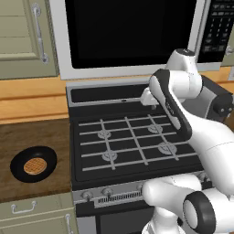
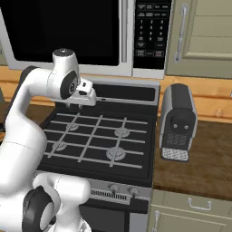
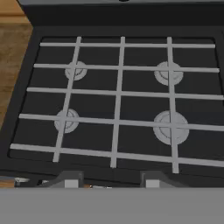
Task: Open the microwave, place the bowl with waffle inside the microwave, then close the microwave door and turn it on.
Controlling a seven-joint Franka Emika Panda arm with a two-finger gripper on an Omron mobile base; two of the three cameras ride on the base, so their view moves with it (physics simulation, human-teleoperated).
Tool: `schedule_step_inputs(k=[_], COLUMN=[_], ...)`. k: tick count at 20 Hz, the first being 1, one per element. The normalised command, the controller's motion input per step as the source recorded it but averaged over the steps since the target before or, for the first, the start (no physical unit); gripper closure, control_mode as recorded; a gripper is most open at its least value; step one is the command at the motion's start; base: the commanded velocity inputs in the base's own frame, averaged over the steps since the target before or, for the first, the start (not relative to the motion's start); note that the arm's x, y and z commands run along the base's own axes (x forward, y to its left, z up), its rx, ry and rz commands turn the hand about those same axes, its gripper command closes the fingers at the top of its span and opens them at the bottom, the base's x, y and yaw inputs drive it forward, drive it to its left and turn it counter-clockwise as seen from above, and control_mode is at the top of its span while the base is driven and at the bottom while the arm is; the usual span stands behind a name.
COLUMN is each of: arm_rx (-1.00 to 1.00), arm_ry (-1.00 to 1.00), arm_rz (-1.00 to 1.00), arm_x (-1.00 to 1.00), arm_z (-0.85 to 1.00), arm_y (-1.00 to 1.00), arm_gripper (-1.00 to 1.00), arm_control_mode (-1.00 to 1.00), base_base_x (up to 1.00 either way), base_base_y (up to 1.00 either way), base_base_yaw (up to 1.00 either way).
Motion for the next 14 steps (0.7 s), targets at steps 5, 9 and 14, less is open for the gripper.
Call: schedule_step_inputs(k=[5,9,14], arm_rx=[-0.01,-0.09,-0.01], arm_ry=[-0.44,-0.76,-0.27], arm_rz=[-0.02,-0.11,-0.04], arm_x=[-0.14,-0.19,-0.19], arm_z=[0.33,0.61,0.20], arm_y=[-0.36,-0.81,-0.82], arm_gripper=[-1.00,-1.00,-1.00], arm_control_mode=[-1.00,-1.00,-1.00], base_base_x=[0.00,0.00,0.00], base_base_y=[0.00,0.00,0.00], base_base_yaw=[0.00,0.00,0.00])
